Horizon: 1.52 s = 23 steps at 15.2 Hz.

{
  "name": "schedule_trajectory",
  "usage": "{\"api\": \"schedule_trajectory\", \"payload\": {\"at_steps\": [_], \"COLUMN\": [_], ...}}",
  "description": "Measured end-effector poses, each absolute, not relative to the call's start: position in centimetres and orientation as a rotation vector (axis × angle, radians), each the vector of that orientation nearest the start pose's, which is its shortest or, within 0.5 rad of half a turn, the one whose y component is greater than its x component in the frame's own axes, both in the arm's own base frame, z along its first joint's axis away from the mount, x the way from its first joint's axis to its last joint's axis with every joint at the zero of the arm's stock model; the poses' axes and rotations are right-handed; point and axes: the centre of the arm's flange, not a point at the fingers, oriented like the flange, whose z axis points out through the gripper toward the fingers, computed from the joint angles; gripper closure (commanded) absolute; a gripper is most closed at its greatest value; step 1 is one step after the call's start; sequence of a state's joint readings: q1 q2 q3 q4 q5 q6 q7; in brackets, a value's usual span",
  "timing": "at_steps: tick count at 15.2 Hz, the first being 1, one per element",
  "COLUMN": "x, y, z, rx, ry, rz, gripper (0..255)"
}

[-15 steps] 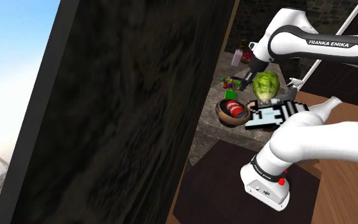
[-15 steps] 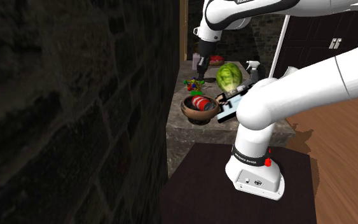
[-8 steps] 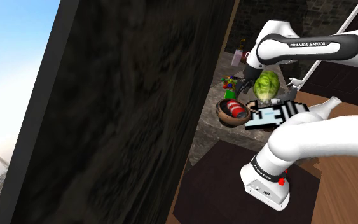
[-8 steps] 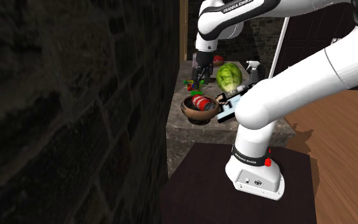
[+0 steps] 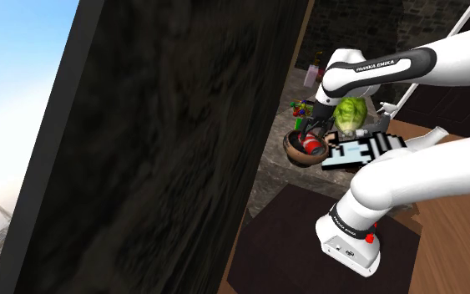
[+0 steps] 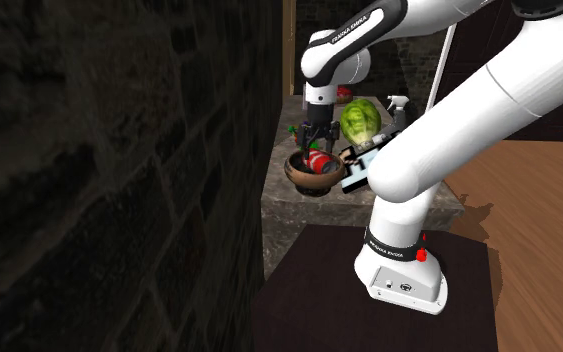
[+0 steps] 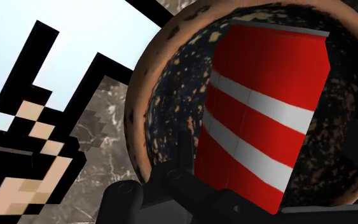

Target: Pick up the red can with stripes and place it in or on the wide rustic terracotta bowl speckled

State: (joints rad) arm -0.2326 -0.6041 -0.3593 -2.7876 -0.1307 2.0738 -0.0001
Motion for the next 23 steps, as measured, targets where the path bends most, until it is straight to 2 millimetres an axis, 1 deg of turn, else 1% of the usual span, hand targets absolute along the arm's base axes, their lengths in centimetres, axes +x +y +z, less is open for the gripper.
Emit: {"api": "schedule_trajectory", "payload": {"at_steps": [3, 9, 10, 20, 23], "x": [27.6, 27.5, 27.5, 27.4, 27.3], "y": [-17.5, -17.5, -17.5, -17.4, -17.5], "z": [34.5, 34.2, 34.2, 34.2, 35.2], "rx": [-2.940, -2.940, -2.940, -2.939, -2.939], "ry": [0.672, 0.672, 0.672, 0.674, 0.673], "rz": [0.155, 0.153, 0.153, 0.157, 0.158], "gripper": [0, 0, 255, 255, 255]}}
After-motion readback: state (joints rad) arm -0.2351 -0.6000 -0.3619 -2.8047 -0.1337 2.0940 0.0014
